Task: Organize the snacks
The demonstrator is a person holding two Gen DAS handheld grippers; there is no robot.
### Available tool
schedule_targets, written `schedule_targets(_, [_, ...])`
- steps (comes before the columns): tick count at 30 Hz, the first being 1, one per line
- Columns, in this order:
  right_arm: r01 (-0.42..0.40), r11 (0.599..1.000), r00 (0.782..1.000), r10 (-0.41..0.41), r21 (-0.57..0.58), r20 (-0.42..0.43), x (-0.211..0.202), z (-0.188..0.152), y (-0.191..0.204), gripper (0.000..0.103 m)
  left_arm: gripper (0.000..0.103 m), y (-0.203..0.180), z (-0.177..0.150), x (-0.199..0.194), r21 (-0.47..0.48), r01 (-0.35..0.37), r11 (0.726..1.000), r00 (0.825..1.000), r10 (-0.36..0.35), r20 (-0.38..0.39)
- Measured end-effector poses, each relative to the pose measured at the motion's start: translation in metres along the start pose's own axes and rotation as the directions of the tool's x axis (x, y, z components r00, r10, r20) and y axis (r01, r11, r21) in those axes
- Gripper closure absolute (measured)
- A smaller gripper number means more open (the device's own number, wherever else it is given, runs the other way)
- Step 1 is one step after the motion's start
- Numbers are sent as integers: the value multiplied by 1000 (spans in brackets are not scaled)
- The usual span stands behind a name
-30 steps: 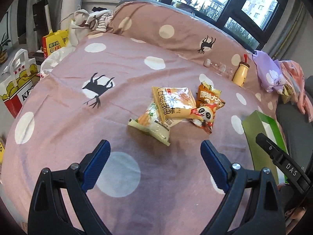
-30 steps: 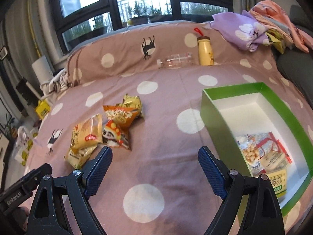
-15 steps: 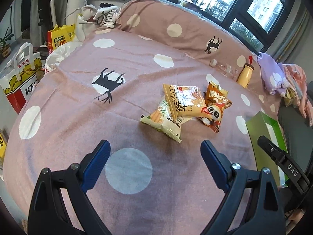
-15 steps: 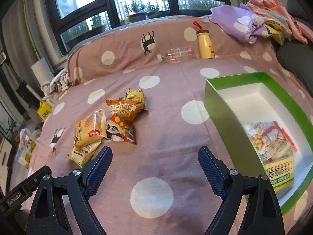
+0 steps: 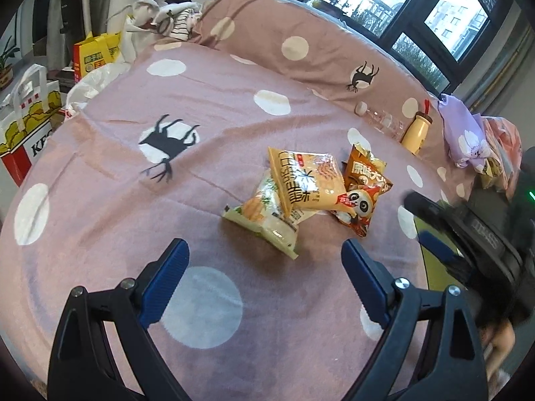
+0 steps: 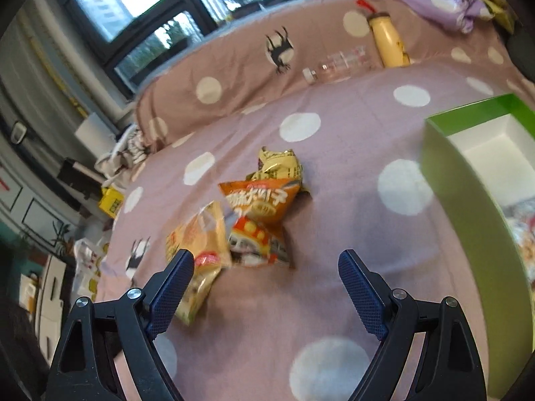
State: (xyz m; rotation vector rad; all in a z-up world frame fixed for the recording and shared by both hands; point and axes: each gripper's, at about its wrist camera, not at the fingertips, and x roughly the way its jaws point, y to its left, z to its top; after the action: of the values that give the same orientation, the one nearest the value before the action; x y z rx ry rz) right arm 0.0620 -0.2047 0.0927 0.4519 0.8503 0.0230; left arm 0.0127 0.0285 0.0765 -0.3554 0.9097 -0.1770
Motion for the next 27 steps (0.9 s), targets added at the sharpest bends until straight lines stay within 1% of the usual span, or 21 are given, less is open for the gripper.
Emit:
schedule_targets(1, [8,1000,1000,-8,4,-9,8,5,1,20,14,-1,2,2,2,-4,1000,1000,4,4])
schedule_targets(4, [6,1000,999,-7,-12,-32,36,19,4,20,16,-5,5,6,18,-30,999,999,30,16])
schedule_targets(7, [65,997,996,-67,-30,-62,60,20,7,20,17,-4,7,11,4,-63,998,998,63,18])
schedule_targets(10, [44,996,994,-50,-72,-93,82,22,14,20,21,-4,8,14,0,-66,998,998,66,15])
schedule_targets(12, [41,996,995,-48,-78,-91,85,23,15,31,21,-4,8,15,1,-64,998,998,64,12])
schedule_targets(13, [42,994,994,-50,-97,-92,88,23,17,45,22,-4,8,15,4,-65,998,998,65,12])
schedule_targets(14, [51,992,993,-62,-115,-101,91,23,19,51,22,-5,8,15,9,-67,998,998,67,13])
schedule_targets(15, [46,991,992,-60,-126,-110,93,23,21,55,22,-6,8,14,14,-69,998,998,69,16])
schedule_targets(16, [29,991,993,-44,-127,-114,94,22,21,58,22,-7,8,14,17,-71,997,997,70,18])
schedule_targets(17, [37,990,993,-52,-136,-107,92,21,23,62,22,-7,8,14,21,-72,997,997,72,21])
schedule_targets(19, [56,985,992,-73,-166,-99,85,18,27,66,22,-8,7,12,26,-66,998,998,65,24])
schedule_targets(20, [41,984,992,-60,-171,-112,74,16,27,68,22,-8,7,11,29,-63,998,998,62,25])
schedule_targets(22, [37,985,991,-58,-168,-120,69,15,27,68,22,-9,7,8,36,-56,998,998,55,29])
schedule_targets(23, [34,987,988,-57,-157,-144,61,12,27,68,22,-9,7,6,37,-54,998,998,53,32])
schedule_targets(24, [26,990,984,-49,-137,-171,52,8,25,68,22,-9,7,4,37,-50,998,998,49,37])
schedule_targets(27, [-57,993,976,34,-104,-215,30,-3,23,68,22,-8,7,0,34,-41,999,998,40,40])
